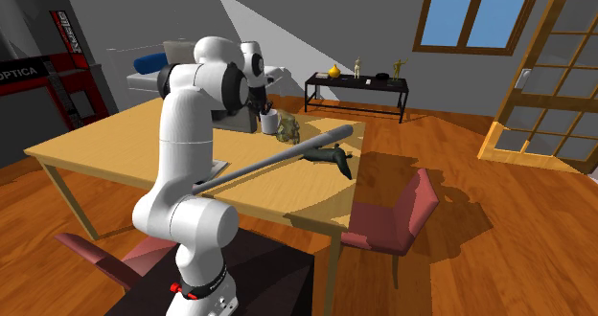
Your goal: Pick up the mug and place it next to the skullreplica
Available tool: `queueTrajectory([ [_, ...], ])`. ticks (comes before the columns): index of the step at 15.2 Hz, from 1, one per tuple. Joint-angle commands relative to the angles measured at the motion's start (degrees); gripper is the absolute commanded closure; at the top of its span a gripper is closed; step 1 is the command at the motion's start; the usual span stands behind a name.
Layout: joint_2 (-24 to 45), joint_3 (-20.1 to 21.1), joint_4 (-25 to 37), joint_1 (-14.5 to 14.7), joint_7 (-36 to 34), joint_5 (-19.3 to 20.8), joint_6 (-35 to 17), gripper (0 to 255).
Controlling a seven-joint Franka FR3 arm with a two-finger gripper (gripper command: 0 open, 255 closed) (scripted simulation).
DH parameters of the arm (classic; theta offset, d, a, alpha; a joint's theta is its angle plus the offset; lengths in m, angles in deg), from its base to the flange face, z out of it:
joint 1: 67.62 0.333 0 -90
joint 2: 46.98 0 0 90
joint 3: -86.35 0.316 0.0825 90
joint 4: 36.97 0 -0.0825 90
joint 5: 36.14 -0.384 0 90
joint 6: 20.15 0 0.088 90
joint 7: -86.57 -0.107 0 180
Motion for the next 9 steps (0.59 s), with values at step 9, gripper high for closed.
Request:
queueTrajectory([
  [9,1.17,-0.17,-5.76,-0.12,-0.66,0.41,-6.95,255],
])
